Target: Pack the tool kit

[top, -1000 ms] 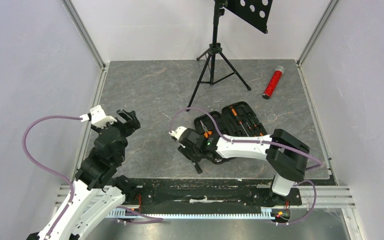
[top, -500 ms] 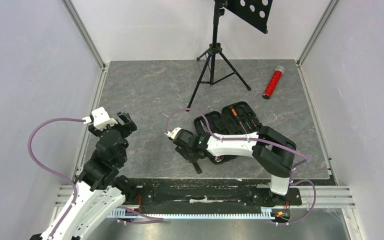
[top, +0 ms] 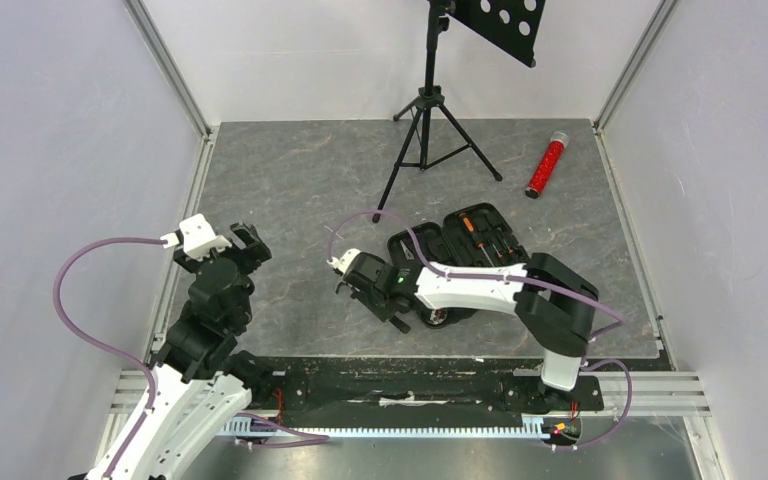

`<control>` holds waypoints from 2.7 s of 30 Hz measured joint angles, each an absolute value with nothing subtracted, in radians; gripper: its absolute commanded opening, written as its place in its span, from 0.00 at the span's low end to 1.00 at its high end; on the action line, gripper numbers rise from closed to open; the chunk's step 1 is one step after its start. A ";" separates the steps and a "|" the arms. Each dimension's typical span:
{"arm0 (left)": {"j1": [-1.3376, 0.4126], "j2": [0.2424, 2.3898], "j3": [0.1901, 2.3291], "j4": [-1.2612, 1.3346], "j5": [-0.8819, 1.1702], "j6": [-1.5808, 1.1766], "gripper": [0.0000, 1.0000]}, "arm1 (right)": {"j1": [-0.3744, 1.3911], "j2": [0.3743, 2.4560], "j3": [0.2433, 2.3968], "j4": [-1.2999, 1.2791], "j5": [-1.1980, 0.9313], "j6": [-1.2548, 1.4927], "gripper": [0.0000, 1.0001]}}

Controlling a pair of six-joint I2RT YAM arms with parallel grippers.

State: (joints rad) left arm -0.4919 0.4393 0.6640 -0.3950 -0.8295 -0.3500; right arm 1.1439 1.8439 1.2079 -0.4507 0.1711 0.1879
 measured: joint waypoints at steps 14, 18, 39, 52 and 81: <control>-0.488 0.438 0.656 -0.395 -0.807 -0.350 0.84 | 1.053 1.503 1.183 -0.507 0.271 0.131 0.00; -0.488 0.439 0.654 -0.395 -0.802 -0.350 0.84 | 0.961 1.432 1.073 -0.495 0.278 0.130 0.00; -0.485 0.444 0.653 -0.395 -0.782 -0.350 0.83 | 0.764 1.377 0.710 -0.194 0.171 0.179 0.00; -0.485 0.444 0.653 -0.395 -0.778 -0.350 0.83 | 0.736 1.439 0.714 -0.152 0.191 0.228 0.01; -0.480 0.496 0.655 -0.395 -0.662 -0.357 0.80 | 0.704 1.486 0.933 -0.198 0.146 0.138 0.24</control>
State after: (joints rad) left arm -0.4797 0.4965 0.6548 -0.3946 -0.6617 -0.3569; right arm 0.7044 1.4857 0.9333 -0.1978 0.1459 0.1383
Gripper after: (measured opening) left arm 0.800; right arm 0.287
